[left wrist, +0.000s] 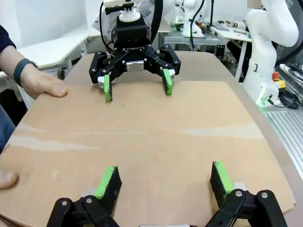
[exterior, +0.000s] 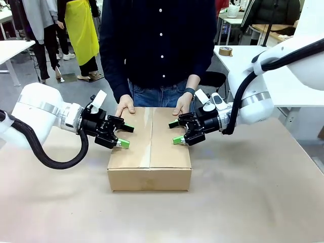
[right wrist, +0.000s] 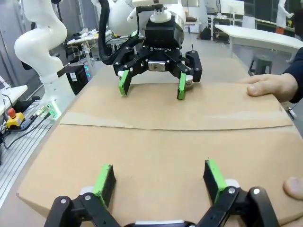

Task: Pack the gift set into the box.
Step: Press and hold the closed box until the human finishes sealing it.

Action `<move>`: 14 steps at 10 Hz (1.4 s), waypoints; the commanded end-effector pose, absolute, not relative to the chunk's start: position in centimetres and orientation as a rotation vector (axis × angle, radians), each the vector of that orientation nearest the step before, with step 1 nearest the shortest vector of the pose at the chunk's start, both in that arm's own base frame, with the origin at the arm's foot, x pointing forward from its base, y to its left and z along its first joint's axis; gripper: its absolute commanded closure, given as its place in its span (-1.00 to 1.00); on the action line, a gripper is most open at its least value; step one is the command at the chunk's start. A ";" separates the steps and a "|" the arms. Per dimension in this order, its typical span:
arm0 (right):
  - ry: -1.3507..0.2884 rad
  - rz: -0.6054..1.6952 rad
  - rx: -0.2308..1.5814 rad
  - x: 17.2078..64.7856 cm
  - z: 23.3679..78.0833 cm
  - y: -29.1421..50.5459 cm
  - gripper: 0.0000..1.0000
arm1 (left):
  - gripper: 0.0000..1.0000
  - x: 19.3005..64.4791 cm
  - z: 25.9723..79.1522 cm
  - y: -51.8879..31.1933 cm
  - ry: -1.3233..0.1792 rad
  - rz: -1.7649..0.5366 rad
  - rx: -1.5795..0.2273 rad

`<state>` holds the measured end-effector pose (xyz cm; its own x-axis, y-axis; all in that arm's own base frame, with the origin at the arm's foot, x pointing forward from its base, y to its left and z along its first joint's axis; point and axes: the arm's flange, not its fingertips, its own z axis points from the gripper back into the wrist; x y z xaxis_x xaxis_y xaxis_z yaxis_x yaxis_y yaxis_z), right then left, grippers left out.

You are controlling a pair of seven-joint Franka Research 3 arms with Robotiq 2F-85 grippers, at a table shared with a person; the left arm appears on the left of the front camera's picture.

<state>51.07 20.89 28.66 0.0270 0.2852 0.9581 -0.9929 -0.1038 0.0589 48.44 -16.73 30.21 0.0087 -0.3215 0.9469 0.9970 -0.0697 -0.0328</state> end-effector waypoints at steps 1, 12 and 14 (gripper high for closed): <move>-0.933 1.414 1.038 51.4 26.7 21.6 -1.00 | -1.00 48.3 30.4 -16.6 -0.917 -1.387 -1.020; -0.909 1.380 1.092 51.1 28.7 20.9 -1.00 | -1.00 48.3 30.4 -16.6 -0.917 -1.387 -1.020; -0.909 1.380 1.092 51.1 28.7 20.9 -1.00 | -1.00 48.3 30.4 -16.6 -0.917 -1.387 -1.020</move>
